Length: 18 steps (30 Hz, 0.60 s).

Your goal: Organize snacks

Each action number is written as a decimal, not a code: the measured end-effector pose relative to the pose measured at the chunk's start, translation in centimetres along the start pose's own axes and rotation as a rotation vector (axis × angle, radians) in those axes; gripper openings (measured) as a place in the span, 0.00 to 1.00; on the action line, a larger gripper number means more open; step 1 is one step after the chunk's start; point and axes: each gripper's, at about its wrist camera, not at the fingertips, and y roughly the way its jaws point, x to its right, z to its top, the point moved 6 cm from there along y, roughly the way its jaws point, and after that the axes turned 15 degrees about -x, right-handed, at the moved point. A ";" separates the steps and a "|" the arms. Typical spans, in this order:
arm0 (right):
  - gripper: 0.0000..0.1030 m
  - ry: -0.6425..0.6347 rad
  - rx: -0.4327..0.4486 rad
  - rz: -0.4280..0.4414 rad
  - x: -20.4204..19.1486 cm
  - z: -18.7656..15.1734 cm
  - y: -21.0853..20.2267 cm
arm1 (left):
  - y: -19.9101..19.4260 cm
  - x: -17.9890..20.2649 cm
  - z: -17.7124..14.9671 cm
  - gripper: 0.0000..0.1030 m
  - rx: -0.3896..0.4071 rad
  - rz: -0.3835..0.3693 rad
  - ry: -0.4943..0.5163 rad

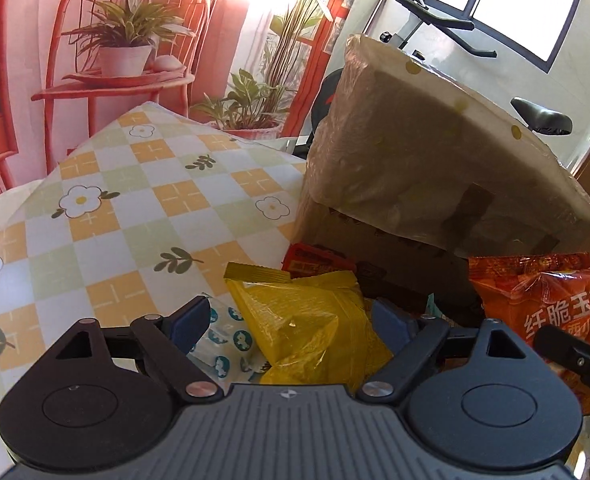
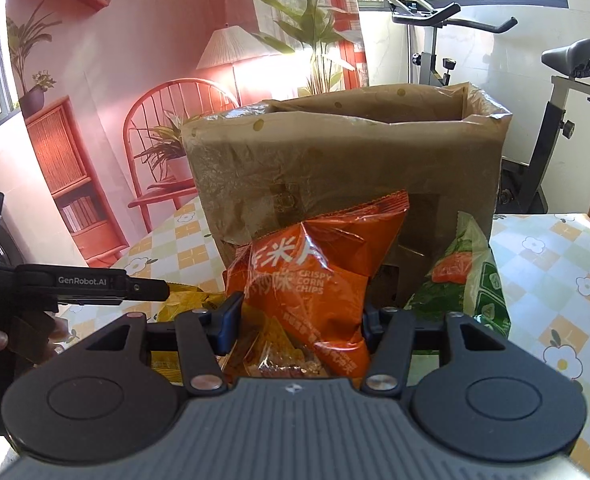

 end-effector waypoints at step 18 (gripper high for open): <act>0.54 0.013 -0.016 0.019 0.2 -0.3 0.7 | 4.7 2.1 -0.4 0.67 -0.075 0.009 0.019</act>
